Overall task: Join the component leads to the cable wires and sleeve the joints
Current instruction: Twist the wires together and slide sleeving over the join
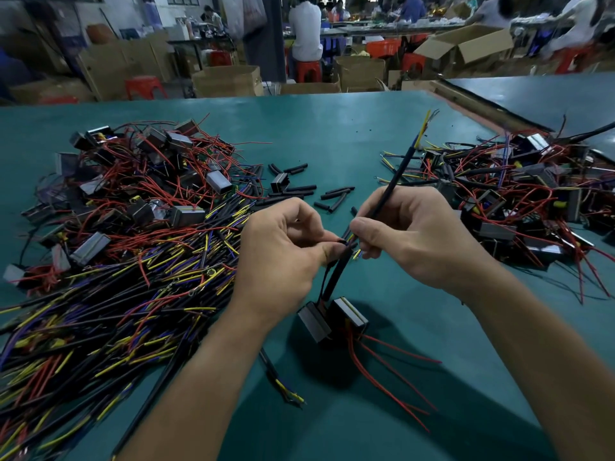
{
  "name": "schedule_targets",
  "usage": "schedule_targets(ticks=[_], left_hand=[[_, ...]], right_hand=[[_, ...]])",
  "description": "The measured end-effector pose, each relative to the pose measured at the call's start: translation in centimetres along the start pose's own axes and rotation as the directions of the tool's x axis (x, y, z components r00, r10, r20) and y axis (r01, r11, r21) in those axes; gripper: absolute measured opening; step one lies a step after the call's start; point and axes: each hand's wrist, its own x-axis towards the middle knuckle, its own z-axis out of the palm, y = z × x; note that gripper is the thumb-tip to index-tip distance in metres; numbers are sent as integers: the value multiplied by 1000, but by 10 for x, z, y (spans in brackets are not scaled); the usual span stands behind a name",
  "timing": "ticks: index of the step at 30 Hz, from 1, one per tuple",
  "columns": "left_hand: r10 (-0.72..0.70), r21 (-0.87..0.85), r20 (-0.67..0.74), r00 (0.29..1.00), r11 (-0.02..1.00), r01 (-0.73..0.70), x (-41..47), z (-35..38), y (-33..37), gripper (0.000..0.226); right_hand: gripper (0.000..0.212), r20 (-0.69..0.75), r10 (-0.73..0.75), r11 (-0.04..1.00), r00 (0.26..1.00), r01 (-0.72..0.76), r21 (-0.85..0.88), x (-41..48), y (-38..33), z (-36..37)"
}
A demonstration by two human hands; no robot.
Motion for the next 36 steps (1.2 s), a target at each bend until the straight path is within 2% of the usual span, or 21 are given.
schedule_targets(ticks=[7,9,11,13,15,18,21,23,26,29,31,34,36], left_hand=[[-20,-113,49,999,993,25,2,-3,1,24],[-20,-117,65,998,993,27,2,-5,2,30],[-19,-80,92,996,996,26,1,-6,4,37],[9,20,105,994,1000,-11,-1,-4,5,34],[8,32,79,997,999,-10,-1,-2,4,28],[-65,-107,4,998,992,65,2,-3,3,27],[-168,-335,-26,986,930,149,4,-6,4,29],[-197,-467,12,980,866,180,3,-4,5,29],[-212,-584,61,975,785,207,1,-2,5,29],[-230,-559,-1,973,807,191,4,-4,4,26],[-251,-553,-9,968,808,205,8,-6,3,21],[-308,-548,35,951,790,276,10,-9,0,24],[-341,-504,22,940,808,305,11,-9,-2,29]], right_hand=[[19,37,52,999,998,-52,-11,2,6,-1],[19,19,52,998,998,-51,-27,2,7,1],[17,9,55,998,998,-55,-17,3,8,1],[10,41,65,996,997,-68,60,3,6,2],[7,62,73,990,995,-80,119,2,6,3],[14,67,145,985,987,-150,83,1,9,2],[9,243,260,962,935,-273,23,-4,14,8],[4,295,254,963,921,-269,11,-7,16,17],[9,267,219,971,939,-237,37,-10,14,24],[24,244,234,971,941,-238,-11,-7,3,24],[26,205,244,968,948,-225,-112,-3,-7,18],[26,29,219,940,975,-203,-273,15,-29,-9],[21,-134,205,876,970,-243,-417,37,-44,-45]])
